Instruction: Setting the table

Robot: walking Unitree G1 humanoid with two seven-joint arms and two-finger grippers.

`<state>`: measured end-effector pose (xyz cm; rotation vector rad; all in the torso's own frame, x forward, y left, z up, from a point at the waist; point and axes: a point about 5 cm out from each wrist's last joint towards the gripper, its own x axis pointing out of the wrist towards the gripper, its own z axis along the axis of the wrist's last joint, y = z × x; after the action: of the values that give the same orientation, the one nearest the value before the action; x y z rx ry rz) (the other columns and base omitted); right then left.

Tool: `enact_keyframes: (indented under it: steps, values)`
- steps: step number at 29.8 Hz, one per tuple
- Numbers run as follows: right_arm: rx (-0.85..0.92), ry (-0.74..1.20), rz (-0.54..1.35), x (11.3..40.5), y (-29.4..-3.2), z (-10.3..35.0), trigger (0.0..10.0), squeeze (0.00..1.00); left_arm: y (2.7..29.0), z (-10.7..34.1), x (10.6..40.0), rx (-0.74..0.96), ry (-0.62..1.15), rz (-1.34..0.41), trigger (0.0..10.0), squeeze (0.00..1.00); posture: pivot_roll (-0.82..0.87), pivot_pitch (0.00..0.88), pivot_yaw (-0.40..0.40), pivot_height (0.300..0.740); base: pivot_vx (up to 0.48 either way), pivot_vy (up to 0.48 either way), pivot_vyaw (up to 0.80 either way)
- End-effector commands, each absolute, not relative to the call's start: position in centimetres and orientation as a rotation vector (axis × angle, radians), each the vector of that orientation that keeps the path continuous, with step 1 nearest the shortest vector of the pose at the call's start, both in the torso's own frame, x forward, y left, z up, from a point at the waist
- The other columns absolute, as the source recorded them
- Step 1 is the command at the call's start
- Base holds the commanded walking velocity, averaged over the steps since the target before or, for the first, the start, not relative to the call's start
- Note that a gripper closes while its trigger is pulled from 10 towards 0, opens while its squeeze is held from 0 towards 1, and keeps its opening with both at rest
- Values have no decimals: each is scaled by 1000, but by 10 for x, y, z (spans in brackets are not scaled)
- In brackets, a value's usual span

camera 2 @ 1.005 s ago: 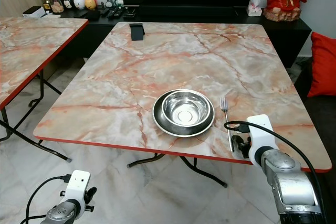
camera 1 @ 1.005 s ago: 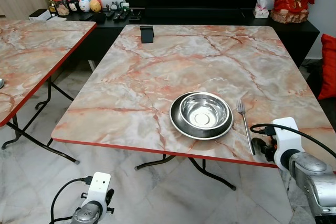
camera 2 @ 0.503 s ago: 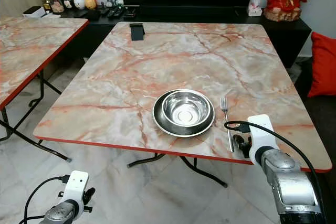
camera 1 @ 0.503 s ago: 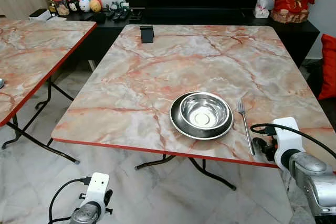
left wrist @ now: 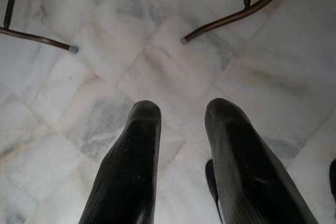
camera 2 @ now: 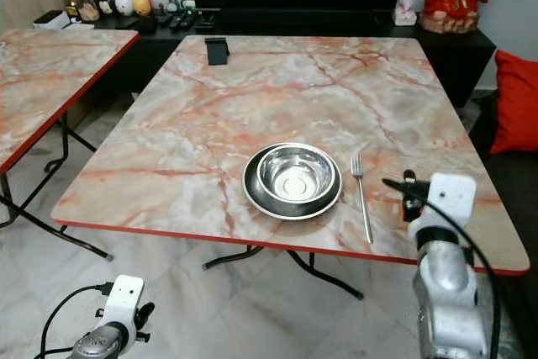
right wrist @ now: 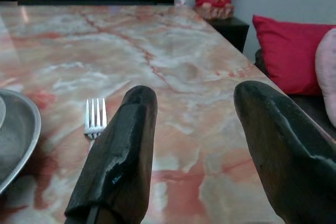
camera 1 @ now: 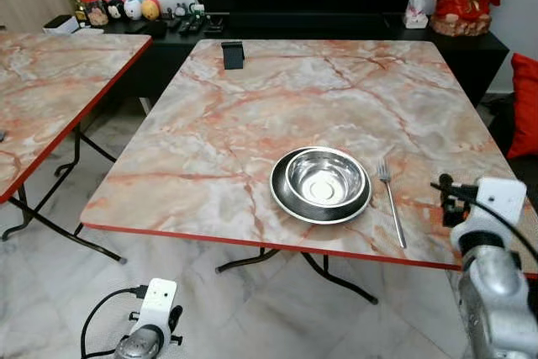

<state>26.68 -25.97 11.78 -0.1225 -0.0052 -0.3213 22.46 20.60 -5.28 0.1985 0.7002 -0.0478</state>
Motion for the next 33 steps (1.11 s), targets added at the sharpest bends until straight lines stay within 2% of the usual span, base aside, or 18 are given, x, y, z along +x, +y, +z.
enact_keyframes:
  steps: [1,7,14,33]
  values:
    - [-116,-68,-343,264,-260,120,10000,0,207,-54,221,214,703,-63,10000,0,-39,0,54,740,0,0,0]
    - [-118,-175,-352,264,-259,129,10000,0,207,-51,224,201,673,-56,10000,0,-48,0,58,740,0,0,0]
    - [-133,-206,-342,268,-253,131,10000,0,206,-51,226,192,670,-44,10000,0,-49,0,54,740,0,0,0]
    - [-160,-276,-311,273,-249,141,10000,0,206,-49,229,199,659,-38,10000,0,-41,0,48,740,0,0,739]
